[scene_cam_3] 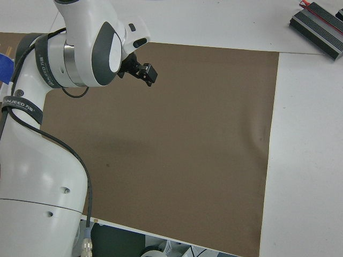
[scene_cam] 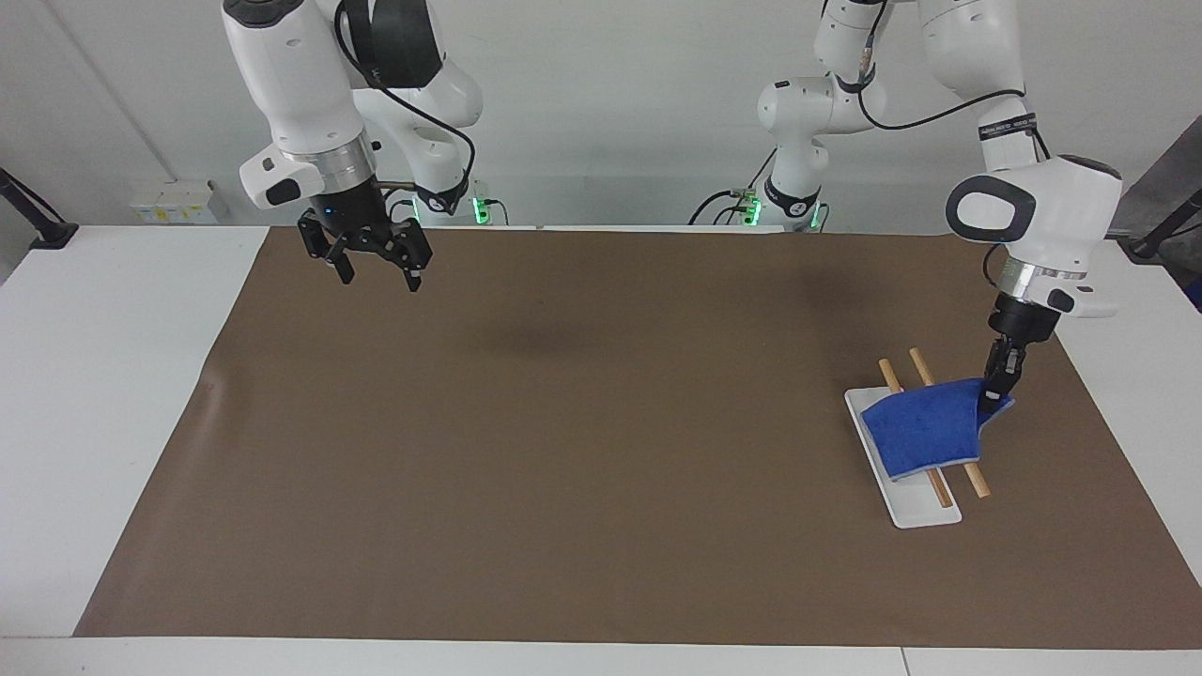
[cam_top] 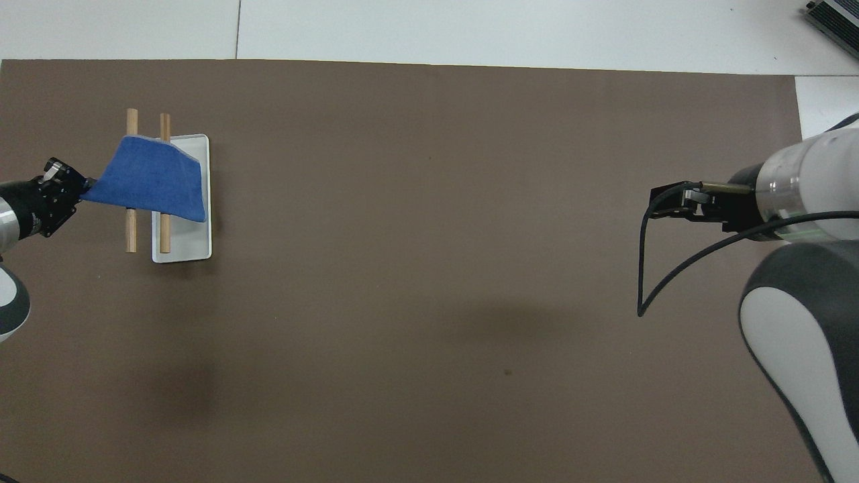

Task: Right arm passes towel to left arm to hang
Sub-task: 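Drape the towel over the string with the left gripper while the right withdraws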

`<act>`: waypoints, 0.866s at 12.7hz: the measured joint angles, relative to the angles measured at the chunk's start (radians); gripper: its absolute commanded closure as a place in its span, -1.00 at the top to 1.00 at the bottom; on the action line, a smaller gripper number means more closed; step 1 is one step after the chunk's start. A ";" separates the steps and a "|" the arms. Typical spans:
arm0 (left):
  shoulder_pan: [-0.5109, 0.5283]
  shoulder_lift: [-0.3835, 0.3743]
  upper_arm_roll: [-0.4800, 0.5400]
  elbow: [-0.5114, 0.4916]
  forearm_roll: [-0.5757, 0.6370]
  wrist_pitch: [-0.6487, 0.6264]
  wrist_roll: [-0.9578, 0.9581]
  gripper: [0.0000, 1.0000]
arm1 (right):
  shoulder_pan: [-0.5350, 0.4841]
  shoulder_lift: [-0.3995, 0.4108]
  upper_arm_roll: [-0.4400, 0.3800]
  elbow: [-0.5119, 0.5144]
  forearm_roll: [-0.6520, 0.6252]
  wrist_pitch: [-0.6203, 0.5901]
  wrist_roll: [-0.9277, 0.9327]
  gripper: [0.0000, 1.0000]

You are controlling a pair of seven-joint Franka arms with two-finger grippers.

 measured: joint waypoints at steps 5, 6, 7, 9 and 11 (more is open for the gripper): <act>-0.002 -0.032 -0.004 -0.081 0.000 0.000 0.059 -0.60 | 0.055 -0.008 -0.137 0.023 0.000 -0.090 -0.083 1.00; -0.002 -0.036 -0.005 -0.086 0.000 0.000 0.064 -0.07 | 0.053 -0.008 -0.139 0.023 0.000 -0.093 -0.083 1.00; -0.002 -0.040 -0.006 -0.086 0.000 0.000 0.067 0.09 | 0.053 -0.008 -0.139 0.024 -0.001 -0.094 -0.083 1.00; -0.002 -0.043 -0.006 -0.086 0.000 0.000 0.068 0.14 | 0.053 -0.008 -0.139 0.024 -0.008 -0.104 -0.083 1.00; -0.002 -0.043 -0.006 -0.081 0.000 0.000 0.069 0.10 | 0.054 -0.008 -0.138 0.033 -0.027 -0.112 -0.083 1.00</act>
